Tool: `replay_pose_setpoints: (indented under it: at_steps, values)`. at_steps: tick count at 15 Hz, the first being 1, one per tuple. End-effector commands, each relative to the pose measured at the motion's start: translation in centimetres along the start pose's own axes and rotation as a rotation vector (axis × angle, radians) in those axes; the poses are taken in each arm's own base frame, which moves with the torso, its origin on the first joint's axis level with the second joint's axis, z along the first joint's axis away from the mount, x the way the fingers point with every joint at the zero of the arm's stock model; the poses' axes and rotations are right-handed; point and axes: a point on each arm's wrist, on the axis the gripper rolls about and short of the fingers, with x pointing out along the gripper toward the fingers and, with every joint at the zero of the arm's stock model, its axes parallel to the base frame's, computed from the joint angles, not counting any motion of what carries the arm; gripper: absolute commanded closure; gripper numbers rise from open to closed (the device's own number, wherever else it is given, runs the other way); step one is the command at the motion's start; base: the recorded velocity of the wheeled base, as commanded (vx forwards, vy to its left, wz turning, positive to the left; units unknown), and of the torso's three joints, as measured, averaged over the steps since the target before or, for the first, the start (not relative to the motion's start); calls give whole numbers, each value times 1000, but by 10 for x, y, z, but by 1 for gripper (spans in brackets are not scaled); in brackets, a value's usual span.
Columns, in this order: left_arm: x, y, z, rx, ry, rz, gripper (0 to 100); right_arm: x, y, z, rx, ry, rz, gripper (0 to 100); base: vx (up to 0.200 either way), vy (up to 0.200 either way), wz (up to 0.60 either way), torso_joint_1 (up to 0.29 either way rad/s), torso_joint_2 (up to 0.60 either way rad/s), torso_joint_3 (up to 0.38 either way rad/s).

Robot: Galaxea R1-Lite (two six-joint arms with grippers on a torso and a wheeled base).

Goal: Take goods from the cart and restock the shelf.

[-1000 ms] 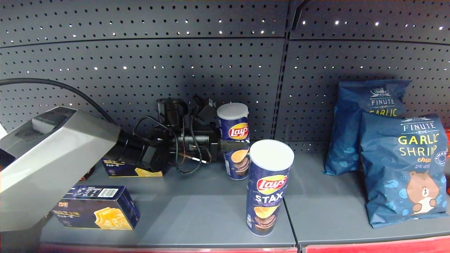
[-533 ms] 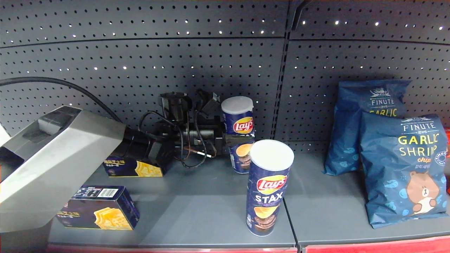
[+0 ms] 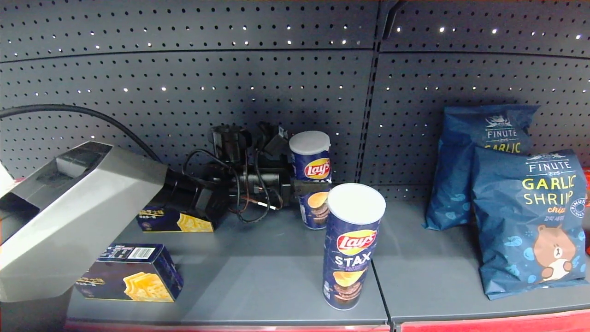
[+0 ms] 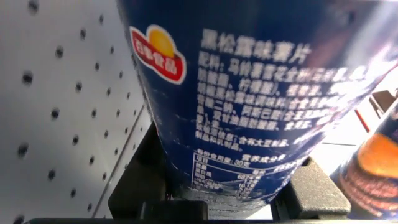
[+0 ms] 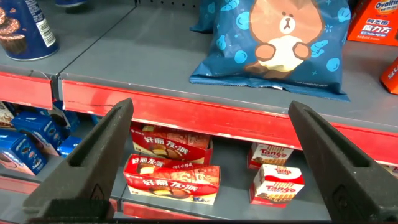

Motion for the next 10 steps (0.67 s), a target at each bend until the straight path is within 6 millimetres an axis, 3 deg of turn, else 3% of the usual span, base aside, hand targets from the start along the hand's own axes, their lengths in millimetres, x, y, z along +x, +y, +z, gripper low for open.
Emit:
replay_pose_setpoints:
  at_steps: [1,9,10]
  values:
    - [0,0,-5,-5,7,0,100,0,0,0,-1,1,2,0,0,0,0,0,0,0]
    - [0,1,-9,-10,11,3,100,0,0,0,1,1,0,0,0,0,0,0,0,0]
    - [0,1,-9,-10,12,4,0,0,0,0,1,1,2,0,0,0,0,0,0,0]
